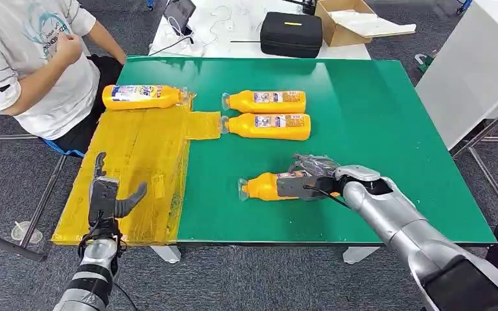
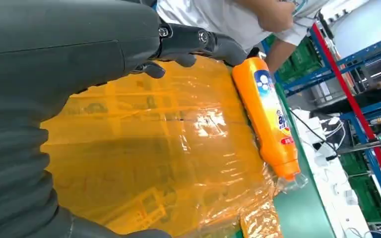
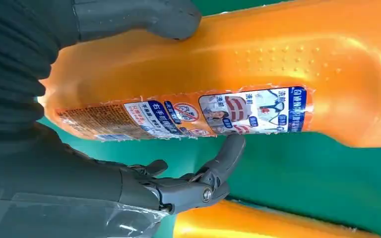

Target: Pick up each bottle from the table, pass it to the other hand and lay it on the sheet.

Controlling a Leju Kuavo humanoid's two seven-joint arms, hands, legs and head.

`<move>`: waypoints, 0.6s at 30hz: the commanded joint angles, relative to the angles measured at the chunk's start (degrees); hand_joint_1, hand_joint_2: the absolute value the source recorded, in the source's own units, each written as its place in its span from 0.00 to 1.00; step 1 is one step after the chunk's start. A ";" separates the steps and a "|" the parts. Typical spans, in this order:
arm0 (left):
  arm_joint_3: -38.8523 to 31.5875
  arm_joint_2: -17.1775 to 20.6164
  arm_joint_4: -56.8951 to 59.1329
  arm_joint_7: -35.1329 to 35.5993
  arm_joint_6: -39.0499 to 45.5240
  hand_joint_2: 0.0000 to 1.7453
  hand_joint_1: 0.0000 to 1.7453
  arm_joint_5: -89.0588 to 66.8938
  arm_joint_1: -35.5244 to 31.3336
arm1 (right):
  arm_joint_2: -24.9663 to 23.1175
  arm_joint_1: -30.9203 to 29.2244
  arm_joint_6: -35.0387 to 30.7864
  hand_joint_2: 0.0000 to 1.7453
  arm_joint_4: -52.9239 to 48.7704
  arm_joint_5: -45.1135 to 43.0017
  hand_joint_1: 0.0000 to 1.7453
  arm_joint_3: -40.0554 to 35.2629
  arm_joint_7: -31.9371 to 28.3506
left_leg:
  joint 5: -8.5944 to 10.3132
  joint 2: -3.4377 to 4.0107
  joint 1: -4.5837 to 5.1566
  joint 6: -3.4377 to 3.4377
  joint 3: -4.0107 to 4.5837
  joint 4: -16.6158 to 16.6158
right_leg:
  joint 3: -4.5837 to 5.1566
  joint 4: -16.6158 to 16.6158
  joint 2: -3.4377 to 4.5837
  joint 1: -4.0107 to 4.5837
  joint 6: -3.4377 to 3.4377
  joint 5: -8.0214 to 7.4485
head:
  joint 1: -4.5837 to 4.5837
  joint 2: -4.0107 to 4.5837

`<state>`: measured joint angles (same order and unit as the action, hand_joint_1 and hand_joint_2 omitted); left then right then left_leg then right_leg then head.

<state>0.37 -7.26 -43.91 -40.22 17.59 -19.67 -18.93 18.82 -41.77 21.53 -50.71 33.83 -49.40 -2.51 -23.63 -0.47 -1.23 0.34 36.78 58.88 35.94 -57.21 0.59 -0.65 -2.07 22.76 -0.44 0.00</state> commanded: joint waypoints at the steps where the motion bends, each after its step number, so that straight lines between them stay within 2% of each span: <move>1: 1.98 -0.08 2.91 0.22 -0.20 1.00 0.00 1.47 -1.89 | 3.48 -2.07 0.69 0.00 0.03 -1.68 0.00 -8.04 1.90 | -0.03 -0.12 0.05 -0.09 -0.19 -0.06 | -0.25 0.05 -0.21 -0.01 0.05 0.08 | 0.00 -0.02; 5: 2.34 -0.04 2.26 0.22 -0.21 1.00 0.00 1.91 -1.71 | 4.96 -2.25 -0.28 0.00 -2.85 -2.34 0.00 -8.84 1.86 | -0.02 -0.10 0.04 -0.06 -0.06 -0.01 | -0.13 -0.01 -0.15 -0.02 0.03 0.06 | -0.02 0.00; 7: 2.42 0.00 2.02 0.22 -0.10 1.00 0.00 2.09 -1.57 | 5.42 -1.88 -2.65 0.00 -4.30 -1.97 0.00 -8.73 1.78 | -0.02 -0.09 0.03 -0.07 -0.07 -0.01 | -0.15 0.01 -0.15 0.00 0.05 0.06 | 0.00 0.00; 9: 2.60 0.09 1.15 0.22 -0.30 1.00 0.00 2.29 -1.04 | 5.76 0.34 -8.59 0.00 -8.01 -0.30 0.00 -7.38 1.28 | -0.03 -0.06 0.03 -0.06 -0.04 -0.01 | -0.11 0.01 -0.10 -0.01 0.04 0.05 | 0.00 0.00; 13: 2.62 0.09 1.02 0.22 -0.31 1.00 0.00 2.28 -0.91 | 5.45 1.18 -9.19 0.00 -8.55 0.08 0.00 -7.50 1.60 | -0.05 -0.03 0.02 -0.06 -0.09 -0.03 | -0.16 0.02 -0.09 0.01 0.06 0.07 | 0.00 0.00; 15: 2.47 0.02 0.66 0.22 -0.57 1.00 0.00 2.04 -0.73 | 4.47 4.13 -14.36 0.00 -10.70 2.36 0.00 -4.39 0.94 | -0.10 -0.01 0.07 -0.10 -0.26 -0.06 | -0.31 0.02 -0.12 -0.02 0.11 0.13 | 0.00 0.00; 16: 2.35 -0.06 0.45 0.22 -0.65 1.00 0.00 1.81 -0.64 | 3.66 5.61 -16.03 0.00 -11.57 3.95 0.00 -2.74 0.80 | -0.05 -0.05 0.00 -0.05 -0.06 -0.03 | -0.13 0.03 -0.09 0.02 0.06 0.06 | 0.00 0.00; 18: 2.13 -0.17 0.27 0.22 -0.97 1.00 0.00 1.41 -0.50 | 2.77 7.46 -17.35 0.00 -13.45 6.41 0.00 -1.27 0.87 | -0.07 -0.01 0.00 -0.06 -0.15 -0.07 | -0.21 0.08 -0.08 0.04 0.08 0.07 | 0.00 0.00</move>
<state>1.57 -7.58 -44.00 -40.22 17.46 -17.62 -18.76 23.21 -39.37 10.07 -58.01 34.91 -53.99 -1.07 -23.63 -0.52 -1.24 0.33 36.87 58.89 35.97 -57.21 0.57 -0.64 -2.07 22.77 -0.44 0.00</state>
